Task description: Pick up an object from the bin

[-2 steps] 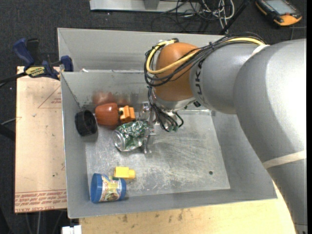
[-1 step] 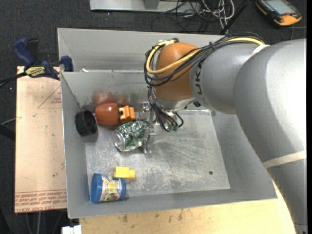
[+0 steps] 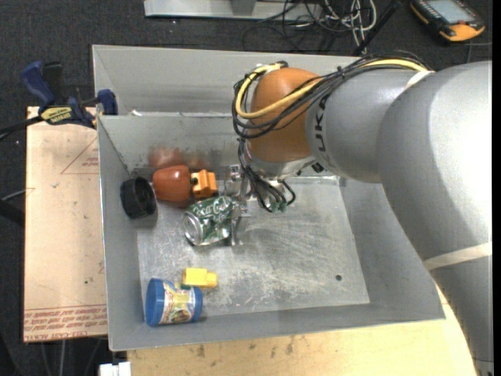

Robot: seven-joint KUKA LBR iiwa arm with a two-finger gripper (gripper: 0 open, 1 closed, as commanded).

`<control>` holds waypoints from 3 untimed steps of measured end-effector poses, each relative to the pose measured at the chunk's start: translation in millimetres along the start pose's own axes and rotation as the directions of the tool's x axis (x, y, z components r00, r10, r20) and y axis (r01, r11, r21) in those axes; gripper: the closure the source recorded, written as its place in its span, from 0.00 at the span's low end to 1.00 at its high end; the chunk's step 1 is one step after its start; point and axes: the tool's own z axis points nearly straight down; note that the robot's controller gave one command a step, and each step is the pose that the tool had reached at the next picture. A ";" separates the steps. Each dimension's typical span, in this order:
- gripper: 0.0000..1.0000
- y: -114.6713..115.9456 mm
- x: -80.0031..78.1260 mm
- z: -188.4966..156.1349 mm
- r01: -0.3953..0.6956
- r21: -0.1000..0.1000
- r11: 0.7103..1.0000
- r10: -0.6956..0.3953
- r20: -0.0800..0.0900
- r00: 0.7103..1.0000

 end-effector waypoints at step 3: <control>1.00 5.2 -8.9 -181.0 -0.021 0.000 1.000 0.021 0.004 1.000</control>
Offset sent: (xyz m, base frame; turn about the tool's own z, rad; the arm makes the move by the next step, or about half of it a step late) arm 0.0058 0.0063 -0.0075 -0.0957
